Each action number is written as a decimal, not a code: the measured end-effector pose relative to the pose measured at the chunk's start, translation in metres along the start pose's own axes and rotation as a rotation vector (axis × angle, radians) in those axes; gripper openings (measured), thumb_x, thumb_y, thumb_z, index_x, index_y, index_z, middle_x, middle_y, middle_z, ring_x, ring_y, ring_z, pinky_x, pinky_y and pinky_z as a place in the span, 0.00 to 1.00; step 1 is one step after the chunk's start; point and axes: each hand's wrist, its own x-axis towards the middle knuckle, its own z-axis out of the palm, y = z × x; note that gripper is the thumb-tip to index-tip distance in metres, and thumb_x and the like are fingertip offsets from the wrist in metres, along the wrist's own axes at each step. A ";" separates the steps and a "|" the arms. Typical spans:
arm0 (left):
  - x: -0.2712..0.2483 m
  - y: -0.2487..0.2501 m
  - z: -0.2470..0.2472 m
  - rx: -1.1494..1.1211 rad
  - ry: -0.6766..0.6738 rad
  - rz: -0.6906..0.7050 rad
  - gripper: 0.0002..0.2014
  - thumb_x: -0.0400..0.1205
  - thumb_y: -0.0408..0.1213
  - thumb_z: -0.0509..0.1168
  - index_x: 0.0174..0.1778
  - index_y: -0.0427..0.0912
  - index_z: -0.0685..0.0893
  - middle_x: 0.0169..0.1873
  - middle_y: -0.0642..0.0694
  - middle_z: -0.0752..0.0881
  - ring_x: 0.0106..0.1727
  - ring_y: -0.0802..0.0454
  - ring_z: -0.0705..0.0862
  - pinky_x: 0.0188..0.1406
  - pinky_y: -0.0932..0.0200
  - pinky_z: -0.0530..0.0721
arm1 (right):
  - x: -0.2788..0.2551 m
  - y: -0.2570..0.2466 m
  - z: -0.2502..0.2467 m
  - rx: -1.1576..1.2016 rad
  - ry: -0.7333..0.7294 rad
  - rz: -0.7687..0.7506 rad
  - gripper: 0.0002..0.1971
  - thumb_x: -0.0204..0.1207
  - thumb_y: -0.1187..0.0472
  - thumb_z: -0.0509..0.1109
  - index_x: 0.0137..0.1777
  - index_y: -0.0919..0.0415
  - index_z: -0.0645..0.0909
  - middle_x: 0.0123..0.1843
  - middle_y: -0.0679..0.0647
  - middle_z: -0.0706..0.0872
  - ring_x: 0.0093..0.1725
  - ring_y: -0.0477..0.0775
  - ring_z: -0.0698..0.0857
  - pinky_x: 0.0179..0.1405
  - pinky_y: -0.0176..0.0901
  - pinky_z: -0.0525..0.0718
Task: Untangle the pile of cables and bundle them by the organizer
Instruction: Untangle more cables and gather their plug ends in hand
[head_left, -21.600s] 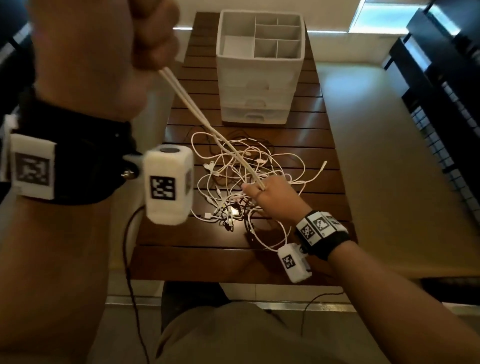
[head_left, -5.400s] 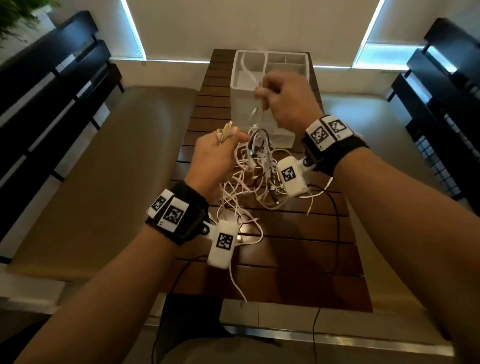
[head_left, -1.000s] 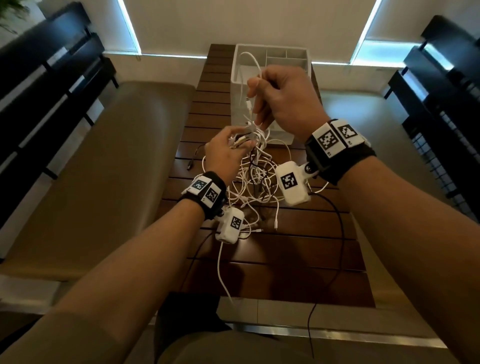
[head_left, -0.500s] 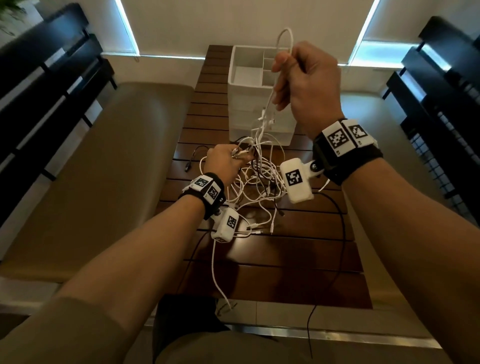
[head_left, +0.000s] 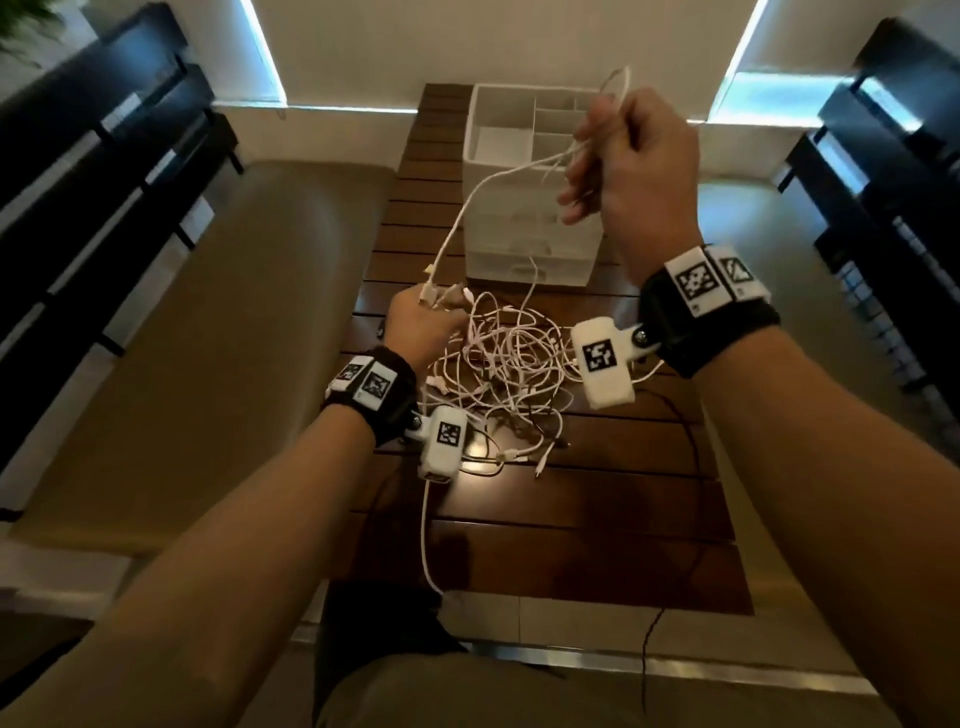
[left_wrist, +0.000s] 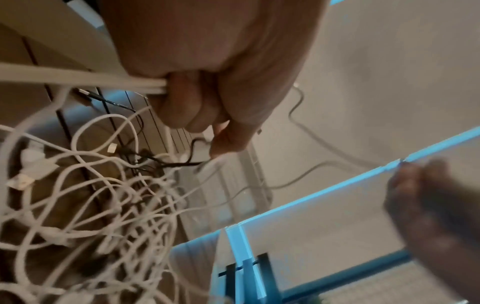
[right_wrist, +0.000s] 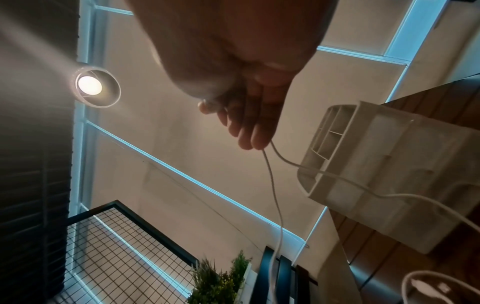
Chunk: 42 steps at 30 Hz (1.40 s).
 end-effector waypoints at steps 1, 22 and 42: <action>-0.005 0.005 -0.004 -0.107 -0.034 -0.048 0.12 0.80 0.22 0.74 0.39 0.46 0.86 0.37 0.47 0.87 0.29 0.58 0.84 0.28 0.62 0.85 | -0.004 0.005 -0.003 0.019 0.000 0.030 0.15 0.92 0.53 0.62 0.56 0.67 0.80 0.35 0.58 0.87 0.31 0.63 0.89 0.25 0.50 0.88; -0.047 0.064 -0.007 -0.656 -0.236 -0.092 0.30 0.88 0.63 0.64 0.28 0.43 0.80 0.17 0.52 0.64 0.19 0.57 0.59 0.16 0.61 0.55 | -0.089 0.065 -0.012 0.033 -0.042 0.704 0.16 0.94 0.58 0.59 0.54 0.73 0.78 0.34 0.68 0.87 0.23 0.60 0.89 0.20 0.50 0.89; -0.059 0.099 -0.004 -0.527 -0.146 -0.156 0.30 0.84 0.68 0.66 0.30 0.45 0.73 0.22 0.50 0.70 0.23 0.54 0.67 0.18 0.61 0.66 | -0.075 0.033 0.024 -0.255 -0.580 0.124 0.12 0.88 0.55 0.70 0.66 0.59 0.83 0.54 0.52 0.92 0.49 0.48 0.93 0.55 0.53 0.93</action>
